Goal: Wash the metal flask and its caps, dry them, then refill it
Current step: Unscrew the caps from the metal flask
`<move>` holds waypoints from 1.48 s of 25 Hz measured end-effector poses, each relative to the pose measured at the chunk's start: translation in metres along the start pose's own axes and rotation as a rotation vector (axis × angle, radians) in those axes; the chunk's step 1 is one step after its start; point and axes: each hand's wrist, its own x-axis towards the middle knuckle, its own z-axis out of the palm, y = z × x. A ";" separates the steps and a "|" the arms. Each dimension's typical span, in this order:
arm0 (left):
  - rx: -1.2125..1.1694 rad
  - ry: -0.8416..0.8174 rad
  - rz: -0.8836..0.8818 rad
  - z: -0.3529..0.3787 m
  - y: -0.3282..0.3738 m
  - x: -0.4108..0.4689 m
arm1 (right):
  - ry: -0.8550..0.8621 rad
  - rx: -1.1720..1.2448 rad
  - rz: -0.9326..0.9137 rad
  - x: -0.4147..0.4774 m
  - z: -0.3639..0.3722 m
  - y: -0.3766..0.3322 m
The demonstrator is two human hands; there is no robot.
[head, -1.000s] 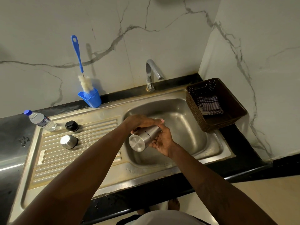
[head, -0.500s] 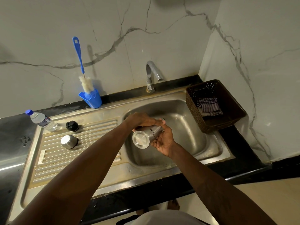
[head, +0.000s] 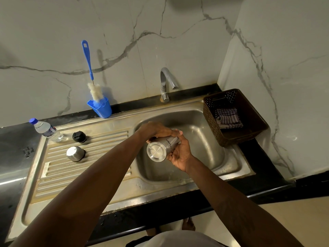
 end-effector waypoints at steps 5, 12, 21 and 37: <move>-0.015 0.017 0.002 0.001 0.001 -0.003 | -0.015 -0.007 0.000 -0.001 0.000 0.000; -0.031 0.013 -0.034 0.001 -0.001 -0.005 | -0.015 -0.034 0.025 0.000 0.000 -0.001; -0.189 -0.015 -0.039 0.000 -0.022 -0.014 | -0.075 -0.177 0.007 -0.007 0.008 -0.019; -0.254 0.214 0.195 0.033 -0.069 -0.006 | -0.008 -1.060 -0.315 0.026 0.001 -0.005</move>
